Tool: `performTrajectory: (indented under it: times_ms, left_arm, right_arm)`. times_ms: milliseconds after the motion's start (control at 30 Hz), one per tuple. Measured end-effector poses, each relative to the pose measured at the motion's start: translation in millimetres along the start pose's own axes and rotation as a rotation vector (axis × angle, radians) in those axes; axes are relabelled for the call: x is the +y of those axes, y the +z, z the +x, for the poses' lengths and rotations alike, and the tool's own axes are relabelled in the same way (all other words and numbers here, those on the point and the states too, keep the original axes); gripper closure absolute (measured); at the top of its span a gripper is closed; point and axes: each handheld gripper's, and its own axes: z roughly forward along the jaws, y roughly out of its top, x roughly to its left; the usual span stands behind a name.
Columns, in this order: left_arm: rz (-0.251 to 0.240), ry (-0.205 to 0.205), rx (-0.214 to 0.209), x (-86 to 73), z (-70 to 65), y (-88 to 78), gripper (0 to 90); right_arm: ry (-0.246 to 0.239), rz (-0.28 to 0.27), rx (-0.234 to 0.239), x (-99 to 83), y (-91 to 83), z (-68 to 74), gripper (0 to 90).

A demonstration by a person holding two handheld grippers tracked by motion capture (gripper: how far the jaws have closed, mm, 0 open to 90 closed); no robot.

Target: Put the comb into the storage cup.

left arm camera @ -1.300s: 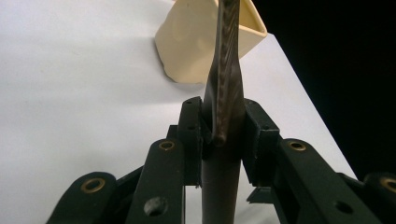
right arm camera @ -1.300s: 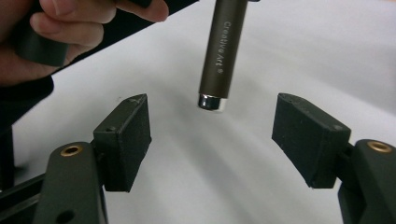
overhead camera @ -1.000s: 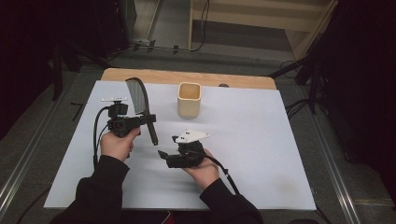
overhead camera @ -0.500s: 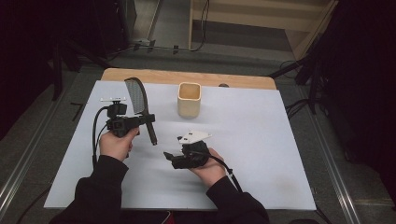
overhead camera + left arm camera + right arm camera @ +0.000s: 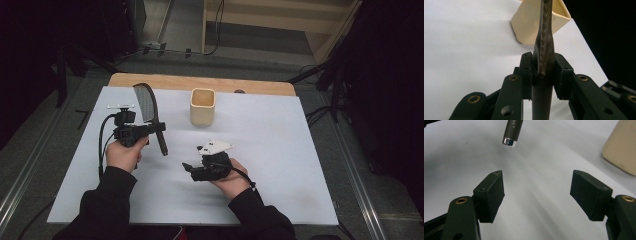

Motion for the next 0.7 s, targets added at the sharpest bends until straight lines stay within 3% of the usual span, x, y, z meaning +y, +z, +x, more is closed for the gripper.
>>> performTrajectory:
  times_ms: [700]
  left_arm:
    - [0.0, 0.008, 0.004, 0.3, 2.1, 0.0, 72.6]
  right_arm:
    - [-0.007, 0.016, -0.028, -10.3, -24.8, -15.7, 25.5]
